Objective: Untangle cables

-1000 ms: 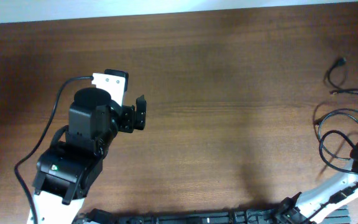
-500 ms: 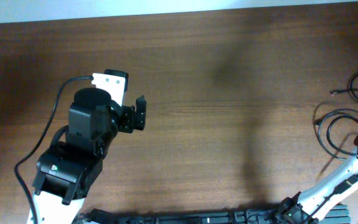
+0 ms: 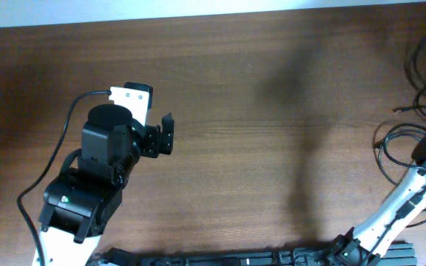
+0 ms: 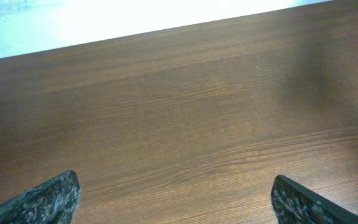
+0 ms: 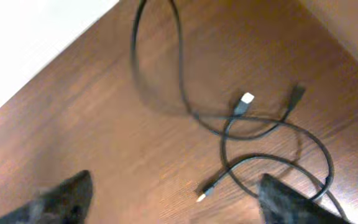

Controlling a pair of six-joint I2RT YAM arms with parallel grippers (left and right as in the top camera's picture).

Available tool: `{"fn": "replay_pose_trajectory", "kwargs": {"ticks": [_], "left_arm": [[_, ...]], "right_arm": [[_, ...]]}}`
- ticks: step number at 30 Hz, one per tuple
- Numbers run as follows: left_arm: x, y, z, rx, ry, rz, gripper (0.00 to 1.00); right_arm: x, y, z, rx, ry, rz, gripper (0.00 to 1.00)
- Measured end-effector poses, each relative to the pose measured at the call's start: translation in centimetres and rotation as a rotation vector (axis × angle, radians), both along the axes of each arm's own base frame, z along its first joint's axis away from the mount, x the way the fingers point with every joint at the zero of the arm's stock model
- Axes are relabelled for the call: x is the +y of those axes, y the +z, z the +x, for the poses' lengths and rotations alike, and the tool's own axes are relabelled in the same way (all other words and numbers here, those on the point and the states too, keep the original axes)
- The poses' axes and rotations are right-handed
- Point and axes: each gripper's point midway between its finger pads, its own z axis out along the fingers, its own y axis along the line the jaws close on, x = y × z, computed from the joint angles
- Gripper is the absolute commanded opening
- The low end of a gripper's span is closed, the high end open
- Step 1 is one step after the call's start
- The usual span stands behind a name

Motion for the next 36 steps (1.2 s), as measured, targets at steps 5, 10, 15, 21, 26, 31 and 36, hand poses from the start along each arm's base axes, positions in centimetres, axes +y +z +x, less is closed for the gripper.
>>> {"fn": "replay_pose_trajectory", "kwargs": {"ticks": [5, 10, 15, 21, 26, 31, 36], "left_arm": [[0.0, 0.0, 0.0, 0.000, 0.000, 0.000, 0.99], [0.0, 0.0, 0.0, 0.000, 0.000, 0.000, 0.99], [0.0, 0.0, 0.0, 0.000, 0.000, 0.000, 0.99], [0.0, 0.0, 0.0, 0.000, 0.000, 0.000, 0.99], [0.0, 0.0, 0.0, 0.000, 0.000, 0.000, 0.99], [0.0, 0.0, 0.0, 0.001, 0.000, 0.000, 0.99], [0.0, 0.0, 0.0, 0.001, -0.001, 0.000, 0.99]], "right_arm": [[5.0, -1.1, 0.8, 0.079, 0.099, 0.049, 0.88], [9.8, -1.9, 0.8, 0.156, 0.260, 0.072, 0.88], [16.1, -2.1, 3.0, 0.175, 0.425, 0.032, 0.95], [23.6, 5.3, 2.3, 0.106, 0.523, -0.195, 0.99], [27.2, 13.3, -4.3, -0.016, 0.559, -0.282, 0.99], [27.9, 3.8, -11.2, 0.355, 0.593, -0.131, 0.99], [28.5, 2.2, -16.9, 0.384, 0.561, -0.103, 1.00]]}}
